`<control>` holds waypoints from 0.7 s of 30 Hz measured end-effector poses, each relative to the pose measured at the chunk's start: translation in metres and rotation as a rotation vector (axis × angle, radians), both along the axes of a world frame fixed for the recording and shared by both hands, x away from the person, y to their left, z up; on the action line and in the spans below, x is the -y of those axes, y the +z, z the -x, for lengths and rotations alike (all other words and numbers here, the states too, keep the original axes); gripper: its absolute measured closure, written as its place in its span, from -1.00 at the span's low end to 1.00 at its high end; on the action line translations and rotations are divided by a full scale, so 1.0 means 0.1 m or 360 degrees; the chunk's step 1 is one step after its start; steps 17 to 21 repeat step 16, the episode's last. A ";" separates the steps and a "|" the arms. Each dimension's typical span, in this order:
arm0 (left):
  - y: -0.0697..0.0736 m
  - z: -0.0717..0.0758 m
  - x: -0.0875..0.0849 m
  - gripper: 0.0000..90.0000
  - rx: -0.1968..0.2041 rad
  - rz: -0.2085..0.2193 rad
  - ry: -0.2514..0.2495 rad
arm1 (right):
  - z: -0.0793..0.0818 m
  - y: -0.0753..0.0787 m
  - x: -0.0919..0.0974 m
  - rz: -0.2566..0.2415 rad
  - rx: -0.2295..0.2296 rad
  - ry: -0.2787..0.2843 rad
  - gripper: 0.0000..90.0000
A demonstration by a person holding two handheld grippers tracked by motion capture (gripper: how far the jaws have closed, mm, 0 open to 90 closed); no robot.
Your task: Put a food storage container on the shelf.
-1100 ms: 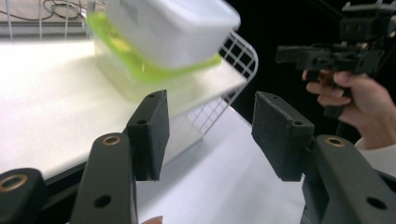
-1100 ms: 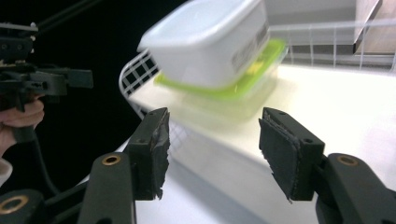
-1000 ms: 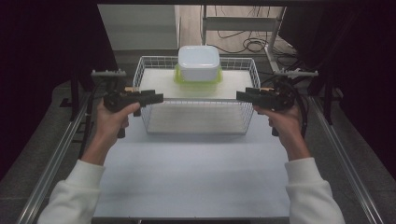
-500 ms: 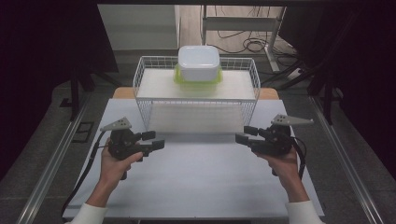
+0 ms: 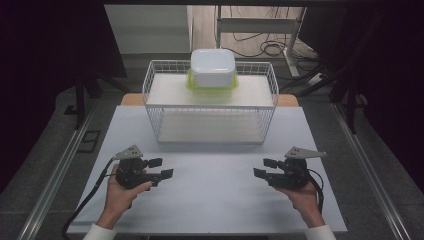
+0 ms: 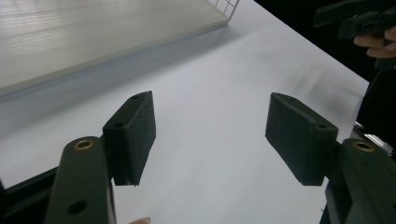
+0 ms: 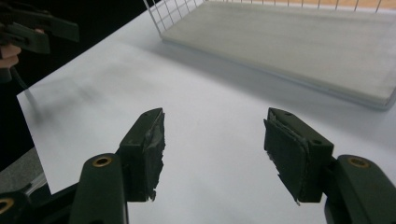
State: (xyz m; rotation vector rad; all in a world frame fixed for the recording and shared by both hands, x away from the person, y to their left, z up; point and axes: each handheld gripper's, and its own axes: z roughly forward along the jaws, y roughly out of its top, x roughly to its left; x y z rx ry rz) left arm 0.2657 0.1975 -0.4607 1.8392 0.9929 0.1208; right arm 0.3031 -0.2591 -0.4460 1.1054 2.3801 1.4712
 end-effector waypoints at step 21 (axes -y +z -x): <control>-0.01 0.00 0.01 -0.33 -0.0003 -0.0027 0.0020 | 0.02 -0.02 -0.02 0.0025 0.0045 -0.0014 -0.27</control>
